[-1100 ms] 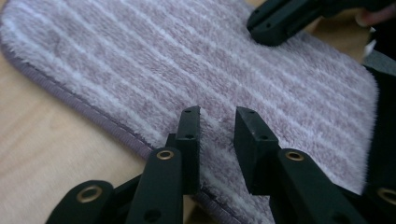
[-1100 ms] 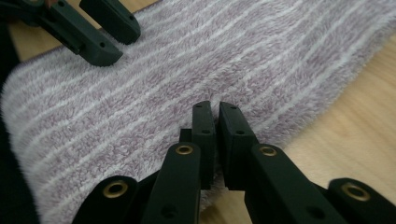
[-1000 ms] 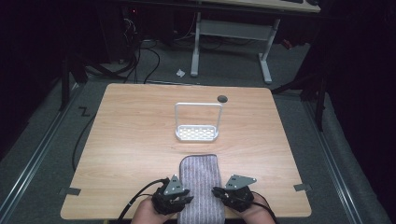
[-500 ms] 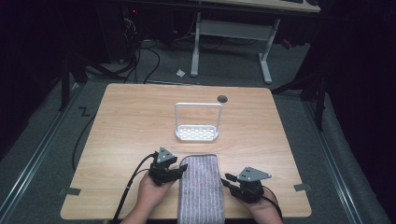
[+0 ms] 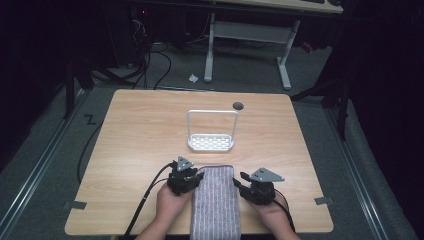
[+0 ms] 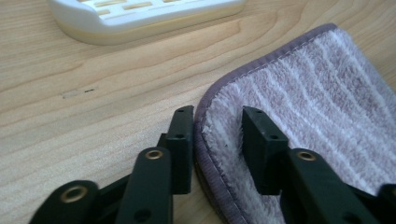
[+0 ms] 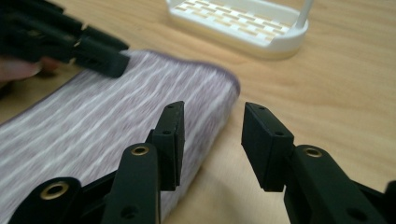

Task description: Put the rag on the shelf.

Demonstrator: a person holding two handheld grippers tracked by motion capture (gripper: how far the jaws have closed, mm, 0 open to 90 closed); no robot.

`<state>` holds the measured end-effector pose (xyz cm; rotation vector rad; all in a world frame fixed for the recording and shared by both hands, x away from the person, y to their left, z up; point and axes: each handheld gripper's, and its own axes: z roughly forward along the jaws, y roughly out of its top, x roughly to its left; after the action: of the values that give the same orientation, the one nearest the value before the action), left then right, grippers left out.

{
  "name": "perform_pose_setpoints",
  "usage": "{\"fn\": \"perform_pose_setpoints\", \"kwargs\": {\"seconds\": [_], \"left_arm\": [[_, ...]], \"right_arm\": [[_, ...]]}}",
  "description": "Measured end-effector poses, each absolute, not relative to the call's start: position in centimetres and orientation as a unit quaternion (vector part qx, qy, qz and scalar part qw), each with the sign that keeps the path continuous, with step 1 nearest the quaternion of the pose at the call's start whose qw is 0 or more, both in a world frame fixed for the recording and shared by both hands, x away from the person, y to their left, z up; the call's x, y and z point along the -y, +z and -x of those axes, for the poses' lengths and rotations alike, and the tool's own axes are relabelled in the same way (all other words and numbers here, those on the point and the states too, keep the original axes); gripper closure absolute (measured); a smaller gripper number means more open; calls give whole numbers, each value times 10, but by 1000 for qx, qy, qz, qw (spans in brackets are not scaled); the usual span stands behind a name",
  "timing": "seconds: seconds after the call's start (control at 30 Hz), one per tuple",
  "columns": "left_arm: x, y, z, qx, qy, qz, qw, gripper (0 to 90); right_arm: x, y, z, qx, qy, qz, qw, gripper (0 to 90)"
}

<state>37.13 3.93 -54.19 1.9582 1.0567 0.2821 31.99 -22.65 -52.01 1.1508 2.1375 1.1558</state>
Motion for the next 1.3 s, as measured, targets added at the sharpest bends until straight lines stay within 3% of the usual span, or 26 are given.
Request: {"fn": "perform_pose_setpoints", "kwargs": {"seconds": [0.23, 0.43, 0.63, 0.77, 1.0, 1.3], "left_arm": [[-38, -542, -371, -429, 105, -784, 436, 752], [-38, -543, -370, -433, 106, -783, 435, 768], [-33, -542, -366, -439, 111, -779, 433, 769], [-34, -543, -365, -437, 103, -779, 437, 770], [-38, -539, -349, -410, 143, -757, 487, 784], [-40, -521, -337, -398, 179, -726, 532, 789]], "right_arm": [[213, -528, -354, -759, 405, -467, 205, 600], [211, -538, -360, -768, 373, -485, 189, 611], [202, -540, -351, -777, 370, -466, 205, 809], [204, -539, -347, -774, 387, -459, 202, 836], [206, -525, -329, -743, 435, -434, 265, 839], [203, -512, -315, -717, 469, -417, 304, 837]]}}
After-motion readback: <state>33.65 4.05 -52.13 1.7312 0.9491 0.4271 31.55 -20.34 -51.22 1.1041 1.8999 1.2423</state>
